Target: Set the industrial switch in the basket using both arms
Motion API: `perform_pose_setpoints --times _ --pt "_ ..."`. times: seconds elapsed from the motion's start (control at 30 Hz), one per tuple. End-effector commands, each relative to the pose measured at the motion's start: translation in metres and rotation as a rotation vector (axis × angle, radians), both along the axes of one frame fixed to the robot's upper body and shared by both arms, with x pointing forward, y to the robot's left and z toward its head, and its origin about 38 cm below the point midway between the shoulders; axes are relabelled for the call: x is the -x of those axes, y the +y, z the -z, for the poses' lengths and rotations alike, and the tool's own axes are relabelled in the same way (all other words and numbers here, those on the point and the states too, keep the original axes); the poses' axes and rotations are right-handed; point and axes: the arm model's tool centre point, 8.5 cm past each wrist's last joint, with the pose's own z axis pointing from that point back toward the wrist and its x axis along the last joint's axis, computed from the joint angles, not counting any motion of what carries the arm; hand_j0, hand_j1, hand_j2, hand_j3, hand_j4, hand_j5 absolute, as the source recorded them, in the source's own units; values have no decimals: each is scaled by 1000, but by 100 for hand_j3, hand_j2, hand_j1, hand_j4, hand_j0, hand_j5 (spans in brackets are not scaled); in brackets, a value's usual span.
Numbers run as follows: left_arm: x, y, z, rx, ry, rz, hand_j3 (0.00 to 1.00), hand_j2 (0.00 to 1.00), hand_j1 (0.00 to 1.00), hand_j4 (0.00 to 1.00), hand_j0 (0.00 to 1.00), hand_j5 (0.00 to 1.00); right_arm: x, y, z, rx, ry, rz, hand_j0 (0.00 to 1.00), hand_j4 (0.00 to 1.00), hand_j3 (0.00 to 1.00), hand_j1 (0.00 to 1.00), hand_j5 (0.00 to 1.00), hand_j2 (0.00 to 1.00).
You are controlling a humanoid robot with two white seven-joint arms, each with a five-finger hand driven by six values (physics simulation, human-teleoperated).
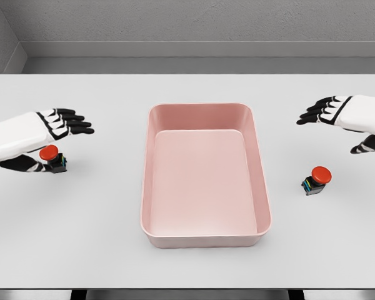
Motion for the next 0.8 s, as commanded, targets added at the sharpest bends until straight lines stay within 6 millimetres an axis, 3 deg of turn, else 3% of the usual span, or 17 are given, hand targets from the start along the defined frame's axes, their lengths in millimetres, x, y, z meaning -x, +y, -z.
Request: perform_pose_setpoints --times 0.0,0.13,0.2,0.33,0.4,0.5,0.77 --pt "0 0 1 4 7 -1 100 100 100 100 100 100 0 0 -1 -6 1 3 100 100 100 100 100 100" --pt "0 4 3 -11 10 -10 100 100 100 100 100 100 -1 -9 9 12 27 30 100 100 100 100 100 100" --pt "-3 13 17 -82 28 -25 100 100 100 100 100 100 -2 -14 13 55 19 42 100 100 100 100 100 100" --pt "-3 17 24 -203 -7 -7 100 100 100 100 100 100 1 -25 17 85 36 66 100 100 100 100 100 100" --pt "-1 16 33 -241 -2 10 100 100 100 100 100 100 2 -25 22 85 48 64 100 100 100 100 100 100" --pt "-1 17 31 -253 -11 10 100 100 100 100 100 100 8 -18 38 93 93 41 100 100 100 100 100 100" --pt "-7 22 29 -275 -28 -5 100 100 100 100 100 100 19 -2 52 93 132 -18 100 100 100 100 100 100"
